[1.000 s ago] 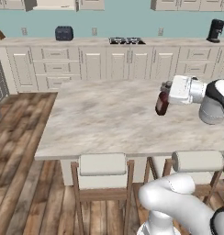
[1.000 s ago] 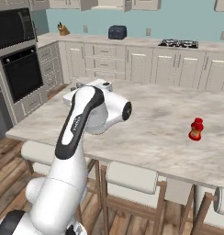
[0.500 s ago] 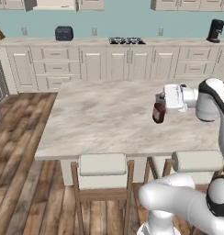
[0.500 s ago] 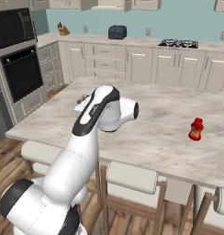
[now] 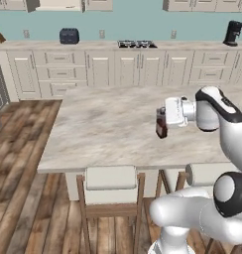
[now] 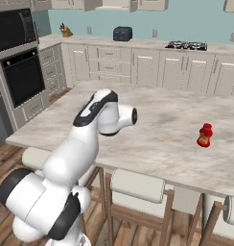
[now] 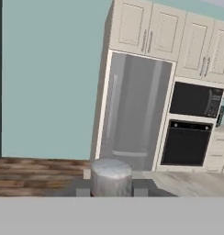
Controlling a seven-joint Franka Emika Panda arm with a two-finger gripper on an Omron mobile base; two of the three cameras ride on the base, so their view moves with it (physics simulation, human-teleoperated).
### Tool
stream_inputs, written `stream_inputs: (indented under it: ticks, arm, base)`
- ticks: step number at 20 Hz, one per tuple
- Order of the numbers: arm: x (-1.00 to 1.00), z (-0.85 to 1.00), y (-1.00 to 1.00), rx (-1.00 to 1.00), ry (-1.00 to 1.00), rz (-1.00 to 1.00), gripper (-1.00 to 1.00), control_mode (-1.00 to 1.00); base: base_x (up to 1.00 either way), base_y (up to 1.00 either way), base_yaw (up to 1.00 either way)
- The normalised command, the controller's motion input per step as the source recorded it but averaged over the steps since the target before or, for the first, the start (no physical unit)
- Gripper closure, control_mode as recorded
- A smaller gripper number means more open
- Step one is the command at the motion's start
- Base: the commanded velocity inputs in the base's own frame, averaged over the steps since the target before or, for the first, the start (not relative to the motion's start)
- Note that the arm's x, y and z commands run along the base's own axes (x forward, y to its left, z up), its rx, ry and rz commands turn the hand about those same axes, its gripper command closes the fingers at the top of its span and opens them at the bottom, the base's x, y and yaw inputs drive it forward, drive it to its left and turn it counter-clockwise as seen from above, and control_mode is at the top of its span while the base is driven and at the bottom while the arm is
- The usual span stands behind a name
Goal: The dining table condiment station is running low on ketchup. Refill the condiment station by opening the cabinet and taking the ketchup from the cabinet and placing it on the dining table.
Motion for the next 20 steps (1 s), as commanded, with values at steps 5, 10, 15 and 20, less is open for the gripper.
stream_inputs:
  ticks: [5,10,15,20]
  arm:
    - [0.5,-0.32,0.0,0.18,0.09,0.01,1.0,-1.0]
    - [0.44,-0.43,0.0,0.16,0.09,0.03,1.0,-1.0]
    - [0.1,-0.48,0.0,-0.14,-0.01,0.01,1.0,-1.0]
    - [0.09,-0.37,0.02,-0.22,-0.03,0.0,1.0,-1.0]
  base:
    - [0.0,0.0,0.0]
    - [0.0,0.0,0.0]
    - [0.0,0.0,0.0]
    - [0.0,0.0,0.0]
